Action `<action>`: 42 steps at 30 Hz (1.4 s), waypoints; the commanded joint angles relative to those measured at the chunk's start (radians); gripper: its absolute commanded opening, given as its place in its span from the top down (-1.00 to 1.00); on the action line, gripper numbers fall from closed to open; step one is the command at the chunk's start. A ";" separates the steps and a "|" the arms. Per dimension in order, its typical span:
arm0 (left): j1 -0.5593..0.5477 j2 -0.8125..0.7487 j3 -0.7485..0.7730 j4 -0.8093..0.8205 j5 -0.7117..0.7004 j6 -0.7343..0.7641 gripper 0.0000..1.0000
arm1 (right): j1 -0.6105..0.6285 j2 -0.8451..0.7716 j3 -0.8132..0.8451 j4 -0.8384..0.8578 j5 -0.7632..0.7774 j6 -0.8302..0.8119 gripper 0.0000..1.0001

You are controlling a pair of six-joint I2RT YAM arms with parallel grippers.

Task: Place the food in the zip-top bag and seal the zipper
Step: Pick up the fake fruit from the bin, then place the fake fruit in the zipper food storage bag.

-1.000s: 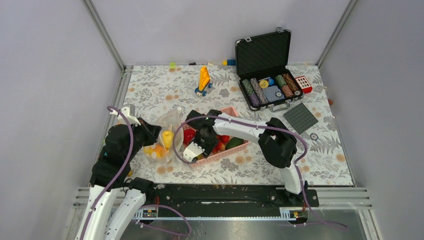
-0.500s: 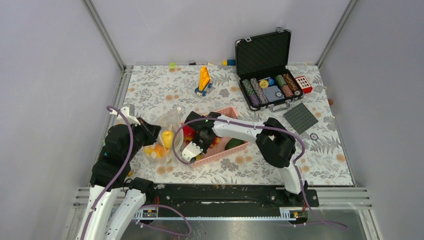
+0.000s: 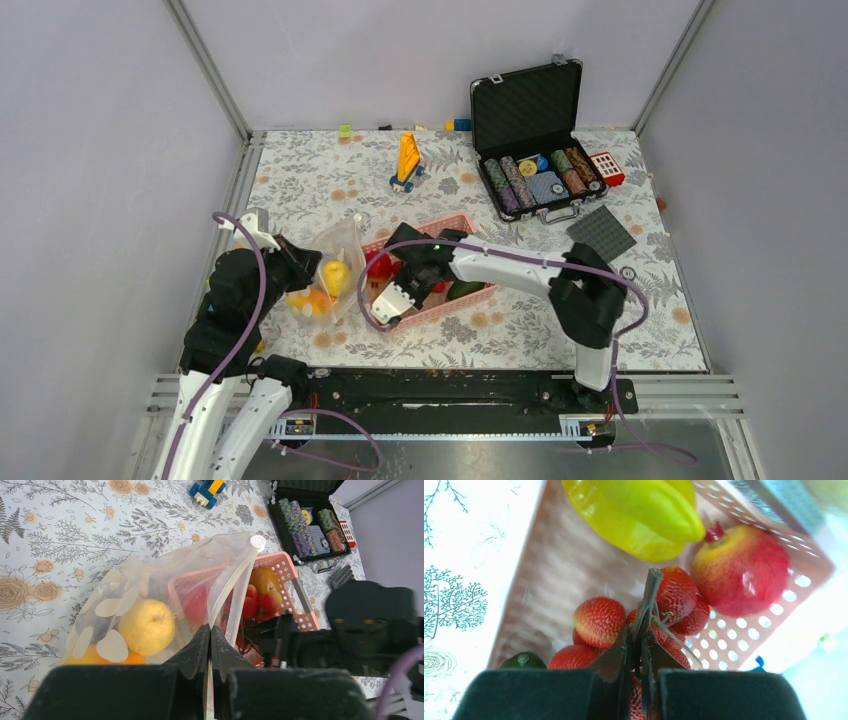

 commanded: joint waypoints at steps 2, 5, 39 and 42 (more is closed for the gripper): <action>0.012 -0.013 0.001 0.057 0.020 0.002 1.00 | 0.013 -0.192 -0.090 0.198 -0.067 0.088 1.00; 0.013 -0.015 0.000 0.057 0.020 0.002 1.00 | 0.013 -0.235 -0.140 0.266 -0.061 0.124 1.00; 0.024 -0.035 0.001 0.061 0.081 -0.005 1.00 | -0.036 -0.592 -0.627 1.590 -0.277 1.386 1.00; 0.027 -0.030 0.003 0.062 0.092 -0.005 1.00 | -0.036 -0.584 -0.625 1.685 -0.277 1.470 1.00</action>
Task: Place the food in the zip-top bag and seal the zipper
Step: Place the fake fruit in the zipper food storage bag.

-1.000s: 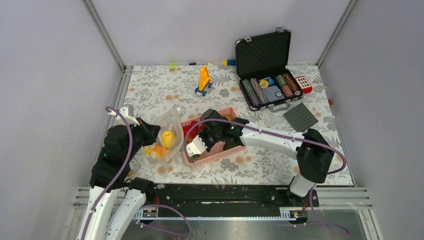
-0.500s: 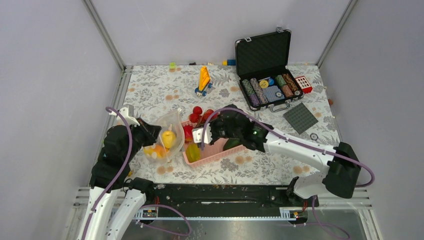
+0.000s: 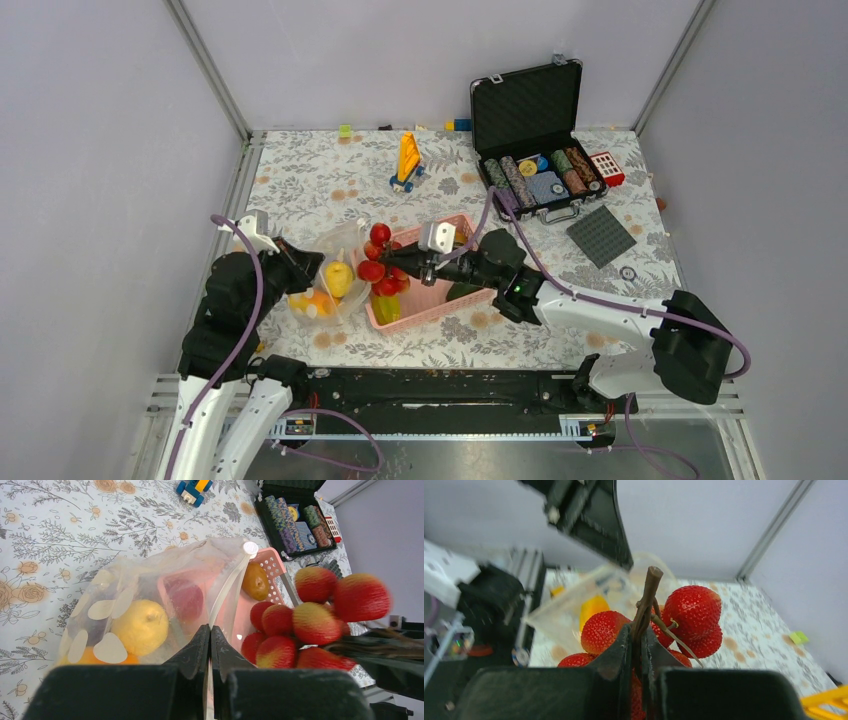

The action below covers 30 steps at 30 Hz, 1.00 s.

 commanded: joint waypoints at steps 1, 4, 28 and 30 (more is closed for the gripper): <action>0.014 -0.005 0.004 0.061 0.041 -0.001 1.00 | -0.002 0.002 0.019 0.361 -0.018 0.246 1.00; 0.018 -0.005 0.003 0.061 0.048 0.002 1.00 | -0.003 0.028 0.045 0.395 -0.010 0.296 1.00; 0.044 -0.008 -0.003 0.072 0.073 -0.010 1.00 | 0.040 0.397 0.178 0.542 -0.071 0.418 1.00; 0.046 -0.008 -0.004 0.073 0.076 -0.011 1.00 | 0.052 0.400 0.171 0.537 -0.122 0.401 1.00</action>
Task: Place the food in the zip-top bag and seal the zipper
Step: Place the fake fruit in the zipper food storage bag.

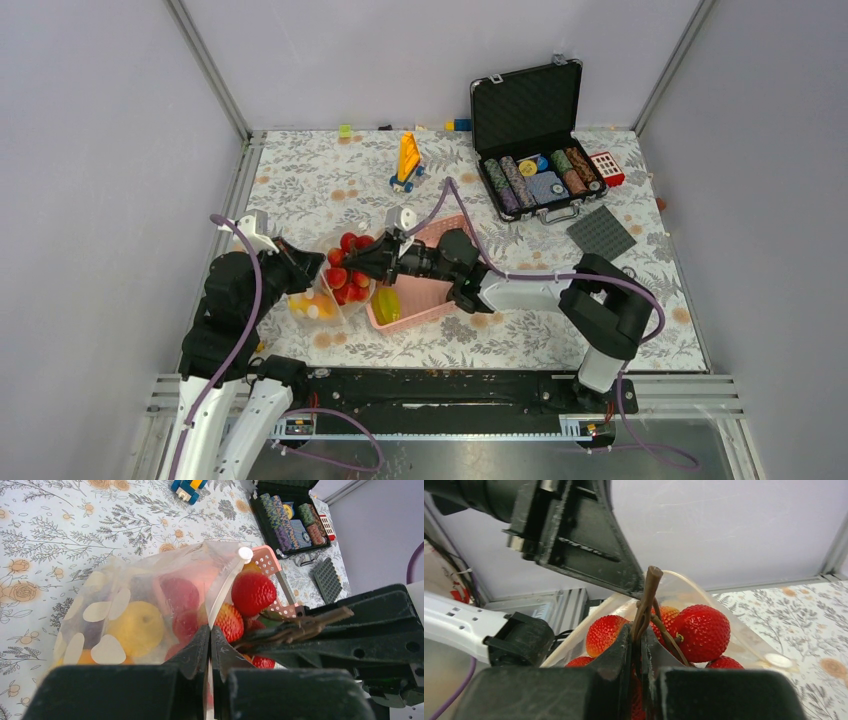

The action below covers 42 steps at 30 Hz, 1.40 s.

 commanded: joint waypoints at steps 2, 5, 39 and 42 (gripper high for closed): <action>0.021 -0.008 -0.005 0.077 0.039 -0.007 1.00 | 0.039 -0.005 0.029 0.093 -0.139 -0.040 1.00; 0.024 -0.007 -0.009 0.086 0.060 -0.006 1.00 | 0.040 0.004 0.056 0.065 -0.203 -0.056 1.00; 0.058 -0.018 -0.029 0.132 0.147 -0.018 1.00 | 0.159 0.058 0.300 -0.644 0.300 -0.217 1.00; 0.060 -0.016 -0.029 0.136 0.158 -0.019 1.00 | 0.160 0.084 0.396 -0.790 0.417 -0.094 1.00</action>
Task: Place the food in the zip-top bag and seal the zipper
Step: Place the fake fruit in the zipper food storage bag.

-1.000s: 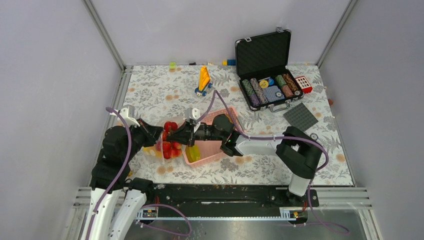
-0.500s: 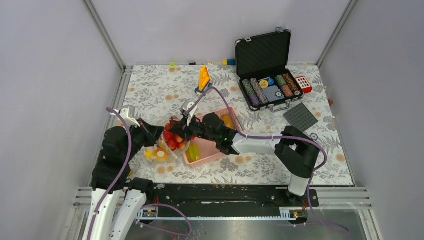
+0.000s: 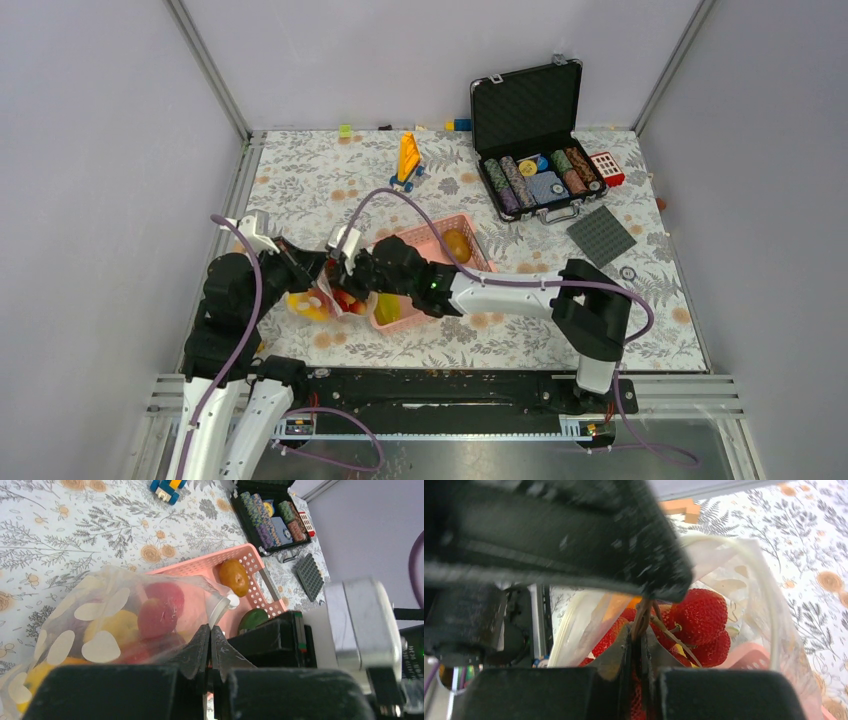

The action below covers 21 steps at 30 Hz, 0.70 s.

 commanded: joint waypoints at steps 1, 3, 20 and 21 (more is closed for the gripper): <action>0.023 -0.002 0.002 0.088 0.055 -0.008 1.00 | -0.003 0.015 0.167 -0.187 0.193 0.167 1.00; 0.023 -0.005 0.001 0.091 0.065 -0.007 1.00 | -0.004 0.021 0.211 -0.257 0.285 0.268 1.00; 0.028 -0.023 -0.014 0.140 0.152 -0.007 1.00 | -0.004 0.061 0.345 -0.469 0.599 0.715 1.00; 0.028 -0.024 -0.016 0.144 0.155 -0.008 1.00 | -0.003 0.066 0.344 -0.479 0.598 0.745 1.00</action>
